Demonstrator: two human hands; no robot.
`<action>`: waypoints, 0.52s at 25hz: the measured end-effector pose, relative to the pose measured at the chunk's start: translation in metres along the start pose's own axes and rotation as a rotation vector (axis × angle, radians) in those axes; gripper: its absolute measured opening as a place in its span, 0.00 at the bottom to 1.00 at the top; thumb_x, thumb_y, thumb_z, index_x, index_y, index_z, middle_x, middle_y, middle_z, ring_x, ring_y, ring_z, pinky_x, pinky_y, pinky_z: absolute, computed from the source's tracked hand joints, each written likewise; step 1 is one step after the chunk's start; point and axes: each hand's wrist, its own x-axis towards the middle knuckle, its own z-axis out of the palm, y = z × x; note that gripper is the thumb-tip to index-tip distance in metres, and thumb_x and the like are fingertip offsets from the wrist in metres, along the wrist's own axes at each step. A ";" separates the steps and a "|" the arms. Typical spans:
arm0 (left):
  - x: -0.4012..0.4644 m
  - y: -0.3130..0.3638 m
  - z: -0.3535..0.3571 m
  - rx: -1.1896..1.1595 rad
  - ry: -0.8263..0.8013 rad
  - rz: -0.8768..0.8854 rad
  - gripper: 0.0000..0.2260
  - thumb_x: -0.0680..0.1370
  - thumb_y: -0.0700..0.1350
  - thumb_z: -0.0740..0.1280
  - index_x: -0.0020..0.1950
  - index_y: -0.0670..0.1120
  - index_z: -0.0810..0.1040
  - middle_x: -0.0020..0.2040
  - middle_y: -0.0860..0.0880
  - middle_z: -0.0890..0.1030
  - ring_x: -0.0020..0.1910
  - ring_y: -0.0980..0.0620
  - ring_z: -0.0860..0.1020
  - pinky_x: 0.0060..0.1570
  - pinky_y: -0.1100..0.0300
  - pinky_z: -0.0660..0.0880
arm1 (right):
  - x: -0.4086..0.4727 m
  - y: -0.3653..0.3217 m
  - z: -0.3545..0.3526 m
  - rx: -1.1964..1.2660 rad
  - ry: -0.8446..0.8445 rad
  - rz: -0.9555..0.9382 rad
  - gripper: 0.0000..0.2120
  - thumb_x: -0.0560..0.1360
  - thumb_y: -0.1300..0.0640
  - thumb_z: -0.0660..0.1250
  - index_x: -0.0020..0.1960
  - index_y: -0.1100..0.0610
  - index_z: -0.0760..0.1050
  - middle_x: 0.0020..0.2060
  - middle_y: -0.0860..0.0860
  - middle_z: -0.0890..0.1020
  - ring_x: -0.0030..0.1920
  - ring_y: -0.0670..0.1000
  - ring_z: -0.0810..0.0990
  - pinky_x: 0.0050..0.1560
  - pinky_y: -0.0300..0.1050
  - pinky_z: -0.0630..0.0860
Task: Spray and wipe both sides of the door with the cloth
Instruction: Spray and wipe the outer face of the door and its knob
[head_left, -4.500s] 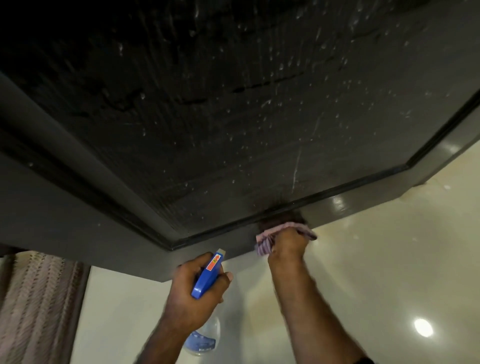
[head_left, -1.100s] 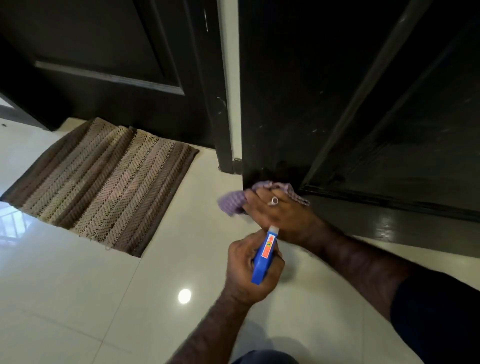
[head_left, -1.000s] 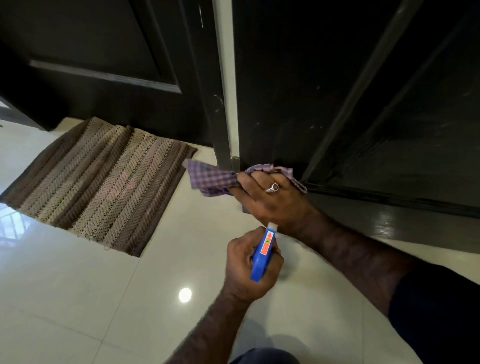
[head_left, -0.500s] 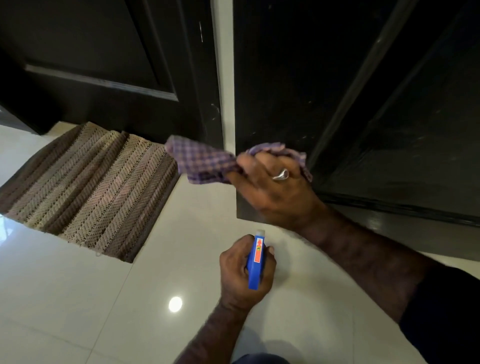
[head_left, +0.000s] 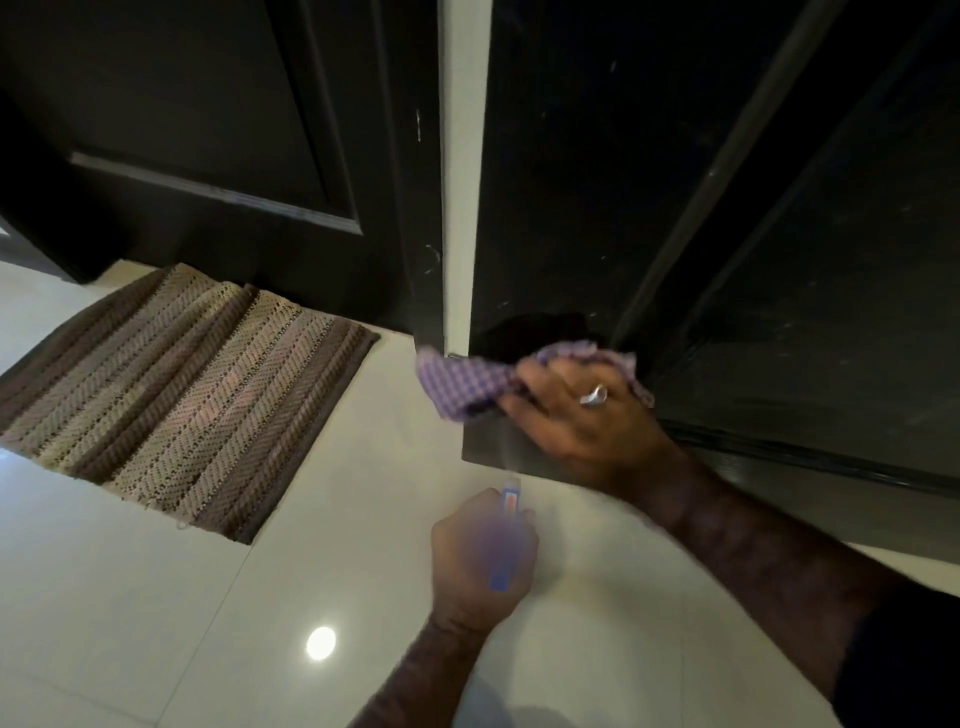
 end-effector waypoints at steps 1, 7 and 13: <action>0.000 -0.002 -0.001 0.000 -0.001 -0.004 0.10 0.78 0.42 0.73 0.39 0.43 0.75 0.32 0.48 0.74 0.28 0.47 0.71 0.28 0.48 0.74 | 0.026 0.019 -0.022 0.008 0.118 0.097 0.15 0.86 0.55 0.63 0.68 0.54 0.82 0.65 0.58 0.81 0.63 0.60 0.75 0.59 0.57 0.71; 0.000 0.004 -0.004 -0.028 -0.031 0.021 0.08 0.78 0.44 0.72 0.43 0.43 0.76 0.34 0.49 0.75 0.29 0.45 0.72 0.30 0.46 0.75 | 0.023 -0.001 0.006 -0.052 0.122 0.127 0.16 0.85 0.57 0.65 0.71 0.54 0.81 0.67 0.57 0.76 0.63 0.59 0.74 0.57 0.57 0.73; 0.001 0.004 -0.005 -0.031 -0.008 0.039 0.08 0.77 0.42 0.71 0.41 0.41 0.75 0.33 0.47 0.74 0.28 0.43 0.71 0.31 0.45 0.73 | -0.010 -0.022 0.020 0.022 -0.164 -0.122 0.12 0.84 0.57 0.66 0.66 0.58 0.80 0.69 0.59 0.76 0.66 0.61 0.77 0.63 0.58 0.73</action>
